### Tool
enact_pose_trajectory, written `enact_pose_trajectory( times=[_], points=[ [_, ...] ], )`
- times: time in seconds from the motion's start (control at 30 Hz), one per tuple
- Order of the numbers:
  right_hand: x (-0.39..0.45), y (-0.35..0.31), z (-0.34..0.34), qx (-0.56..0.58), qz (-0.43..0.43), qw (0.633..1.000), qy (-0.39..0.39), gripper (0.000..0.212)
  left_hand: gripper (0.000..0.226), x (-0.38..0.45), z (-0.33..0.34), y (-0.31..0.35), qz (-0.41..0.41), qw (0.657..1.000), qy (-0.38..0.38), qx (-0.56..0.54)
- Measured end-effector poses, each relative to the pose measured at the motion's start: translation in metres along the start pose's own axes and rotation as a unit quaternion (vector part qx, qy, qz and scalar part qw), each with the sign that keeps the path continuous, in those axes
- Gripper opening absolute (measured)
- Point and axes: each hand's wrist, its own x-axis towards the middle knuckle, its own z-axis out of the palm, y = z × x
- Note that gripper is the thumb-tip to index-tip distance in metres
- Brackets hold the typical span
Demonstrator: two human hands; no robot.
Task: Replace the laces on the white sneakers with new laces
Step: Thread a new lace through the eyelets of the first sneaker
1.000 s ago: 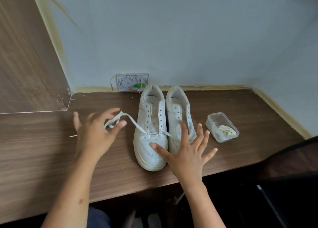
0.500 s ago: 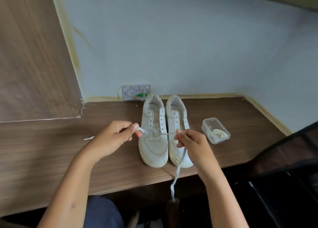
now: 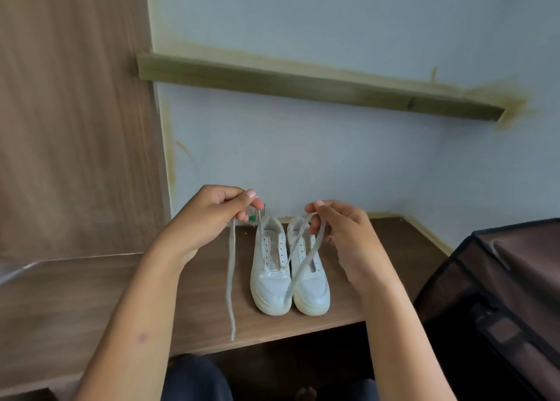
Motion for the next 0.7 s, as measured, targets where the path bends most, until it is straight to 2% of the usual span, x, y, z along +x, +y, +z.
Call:
enact_pose_trajectory(
  times=[0.17, 0.3, 0.47, 0.7],
  points=[
    [-0.021, -0.046, 0.000, 0.006, -0.047, 0.999, 0.002, 0.026, 0.041, -0.019, -0.007, 0.045, 0.044, 0.999, 0.022, -0.008],
    [-0.034, -0.079, -0.002, 0.012, -0.088, 0.996, 0.017, 0.028, 0.024, -0.025, -0.008, 0.076, 0.080, 0.996, 0.046, -0.018],
    [-0.051, -0.105, -0.006, 0.006, -0.115, 0.993, 0.023, 0.026, 0.021, -0.035, -0.005, 0.103, 0.111, 0.992, 0.059, -0.004],
    [-0.067, -0.137, -0.010, 0.136, -0.140, 0.981, -0.008, 0.019, 0.019, -0.043, -0.003, 0.137, 0.154, 0.982, 0.096, -0.046]
  ],
)
